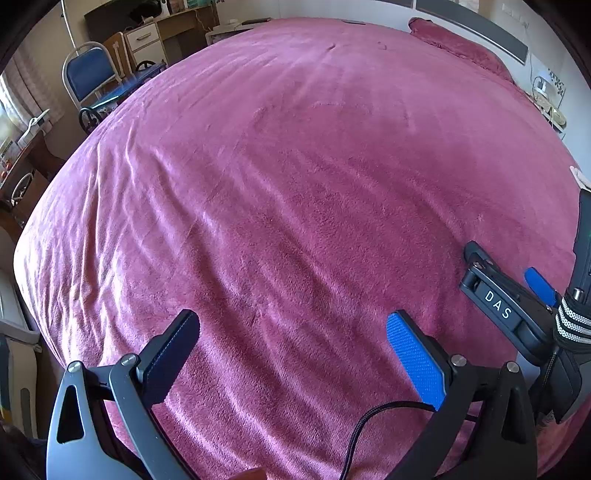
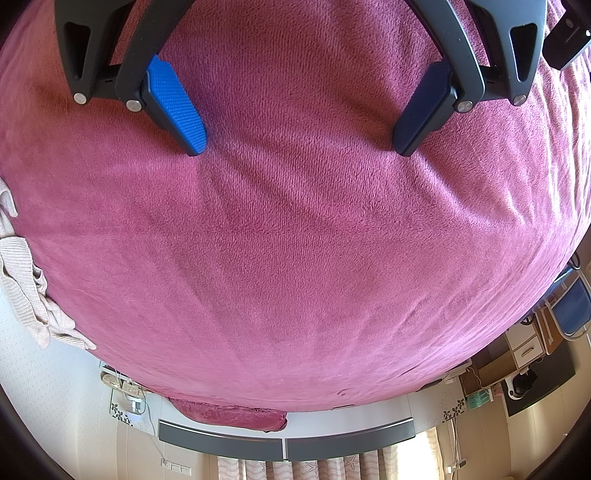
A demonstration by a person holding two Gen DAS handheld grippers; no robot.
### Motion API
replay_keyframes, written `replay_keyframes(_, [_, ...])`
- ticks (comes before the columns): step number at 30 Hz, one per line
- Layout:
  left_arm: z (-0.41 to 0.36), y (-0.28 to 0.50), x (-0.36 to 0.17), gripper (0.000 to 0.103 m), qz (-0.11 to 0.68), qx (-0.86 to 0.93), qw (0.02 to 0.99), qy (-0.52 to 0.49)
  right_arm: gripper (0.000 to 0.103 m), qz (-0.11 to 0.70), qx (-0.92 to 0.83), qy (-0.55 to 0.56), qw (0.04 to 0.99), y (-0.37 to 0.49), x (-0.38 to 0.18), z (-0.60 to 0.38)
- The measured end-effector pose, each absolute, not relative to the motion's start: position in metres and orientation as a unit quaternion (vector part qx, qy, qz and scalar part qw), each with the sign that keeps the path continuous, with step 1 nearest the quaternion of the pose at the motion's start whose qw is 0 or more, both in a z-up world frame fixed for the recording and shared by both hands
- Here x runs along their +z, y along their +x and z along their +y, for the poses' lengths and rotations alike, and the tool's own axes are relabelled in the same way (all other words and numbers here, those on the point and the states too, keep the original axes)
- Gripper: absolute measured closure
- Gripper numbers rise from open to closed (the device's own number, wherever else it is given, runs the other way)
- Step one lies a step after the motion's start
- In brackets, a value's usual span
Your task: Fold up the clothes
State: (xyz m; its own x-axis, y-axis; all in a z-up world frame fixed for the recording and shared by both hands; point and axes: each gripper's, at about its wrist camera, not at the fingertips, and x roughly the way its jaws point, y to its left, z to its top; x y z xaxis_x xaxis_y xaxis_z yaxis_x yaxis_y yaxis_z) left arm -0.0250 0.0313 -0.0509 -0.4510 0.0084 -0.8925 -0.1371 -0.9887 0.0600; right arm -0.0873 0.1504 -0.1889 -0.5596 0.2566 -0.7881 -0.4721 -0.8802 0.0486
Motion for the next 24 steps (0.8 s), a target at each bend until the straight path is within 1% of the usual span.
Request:
replay_keyframes(3, [0.031,-0.026,-0.051,0.000,0.064,0.849,0.042,-0.522,0.000,0.128,0.874,-0.420,0.209,-0.087,-0.189,0.150])
replay_keyframes(10, [0.018,-0.034,-0.052,0.000,0.034,0.850,0.031,-0.525,0.000,0.128,0.874,-0.420,0.208,-0.087,-0.189,0.150])
replay_keyframes(24, [0.010,-0.043,-0.046,0.000,0.019,0.848,0.030,-0.528,0.000,0.128,0.874,-0.420,0.209,-0.087,-0.189,0.150])
